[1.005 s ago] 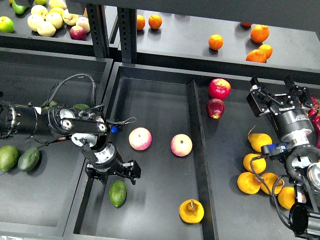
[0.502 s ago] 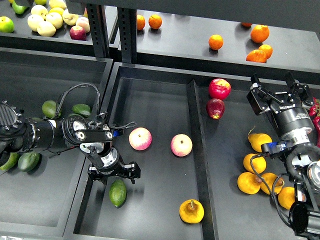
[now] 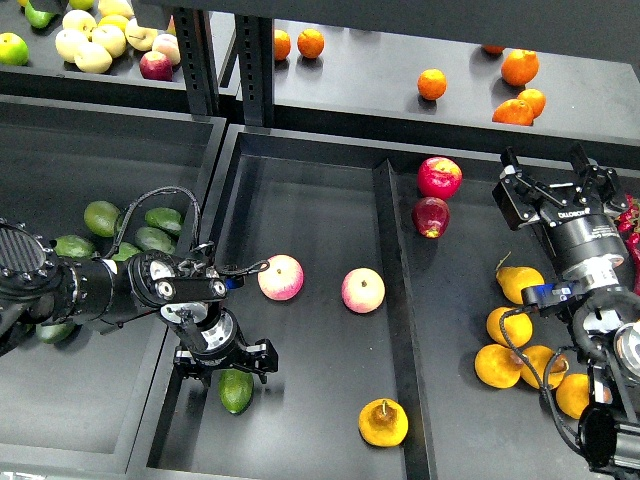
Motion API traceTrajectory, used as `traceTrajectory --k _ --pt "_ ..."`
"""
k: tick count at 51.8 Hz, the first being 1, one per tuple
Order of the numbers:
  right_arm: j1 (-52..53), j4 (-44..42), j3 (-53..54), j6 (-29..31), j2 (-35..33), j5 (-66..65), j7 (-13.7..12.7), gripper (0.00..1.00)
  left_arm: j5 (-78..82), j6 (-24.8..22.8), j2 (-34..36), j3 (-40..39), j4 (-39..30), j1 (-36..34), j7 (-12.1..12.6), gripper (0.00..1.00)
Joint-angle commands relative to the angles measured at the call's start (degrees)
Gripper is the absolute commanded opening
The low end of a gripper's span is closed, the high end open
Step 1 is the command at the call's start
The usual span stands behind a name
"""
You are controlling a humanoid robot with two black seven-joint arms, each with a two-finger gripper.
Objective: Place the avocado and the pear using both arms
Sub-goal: 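Lower the left gripper and close it on the green avocado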
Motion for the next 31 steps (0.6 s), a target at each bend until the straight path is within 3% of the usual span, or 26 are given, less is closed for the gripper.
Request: traceTrajectory --k 1,31 --pt "0.0 0.0 0.0 0.0 0.0 0.1 0.0 1.00 0.1 0.0 -0.3 0.0 0.1 0.1 0.0 0.99" --pt "0.0 0.0 -0.1 0.1 0.0 0.1 -0.2 1.00 -0.2 0.0 -0.7 -1.2 3.7 0.6 0.0 0.84"
